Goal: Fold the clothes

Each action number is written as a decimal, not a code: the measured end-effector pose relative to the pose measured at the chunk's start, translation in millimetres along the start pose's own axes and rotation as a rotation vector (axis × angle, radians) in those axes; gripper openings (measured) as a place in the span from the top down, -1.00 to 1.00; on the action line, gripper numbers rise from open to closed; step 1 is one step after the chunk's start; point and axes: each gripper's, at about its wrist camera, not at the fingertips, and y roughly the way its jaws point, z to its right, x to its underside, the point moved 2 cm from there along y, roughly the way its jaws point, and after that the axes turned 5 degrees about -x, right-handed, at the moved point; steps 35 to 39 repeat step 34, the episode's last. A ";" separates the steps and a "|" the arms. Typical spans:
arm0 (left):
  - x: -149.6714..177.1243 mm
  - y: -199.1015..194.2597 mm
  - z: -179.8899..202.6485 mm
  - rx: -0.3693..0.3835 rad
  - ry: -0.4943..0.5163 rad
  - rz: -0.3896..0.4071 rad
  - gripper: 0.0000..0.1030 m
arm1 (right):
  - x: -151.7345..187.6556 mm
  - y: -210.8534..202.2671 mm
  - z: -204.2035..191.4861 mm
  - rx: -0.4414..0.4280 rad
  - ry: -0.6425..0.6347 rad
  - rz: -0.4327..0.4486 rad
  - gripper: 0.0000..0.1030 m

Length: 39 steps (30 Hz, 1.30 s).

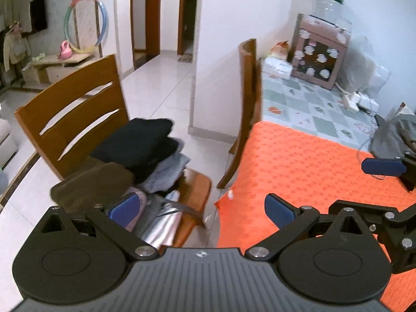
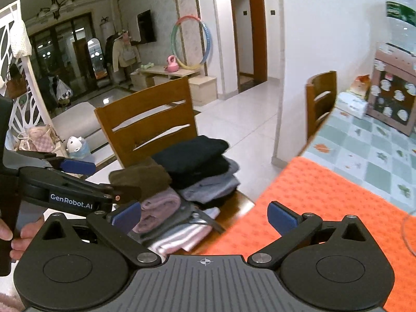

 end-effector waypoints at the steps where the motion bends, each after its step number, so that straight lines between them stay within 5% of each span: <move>1: 4.1 0.3 15.2 0.002 0.002 0.000 -0.99 | 5.9 -7.0 9.8 0.004 0.000 0.002 -1.00; 9: 36.0 -1.4 140.7 -0.005 0.000 -0.045 -0.99 | 65.7 -69.9 97.7 0.040 0.035 -0.008 -1.00; 17: 55.9 -42.9 276.9 -0.012 -0.032 -0.054 -0.99 | 116.4 -177.5 180.0 0.083 0.024 -0.022 -1.00; 27: 79.1 -65.4 427.0 0.078 0.039 -0.039 -0.99 | 167.2 -278.3 265.1 0.213 0.064 -0.020 -1.00; 34: 96.2 -66.3 491.2 0.140 0.138 -0.032 -0.99 | 197.9 -309.6 303.0 0.322 0.103 -0.014 -1.00; 39: 96.2 -66.3 491.2 0.140 0.138 -0.032 -0.99 | 197.9 -309.6 303.0 0.322 0.103 -0.014 -1.00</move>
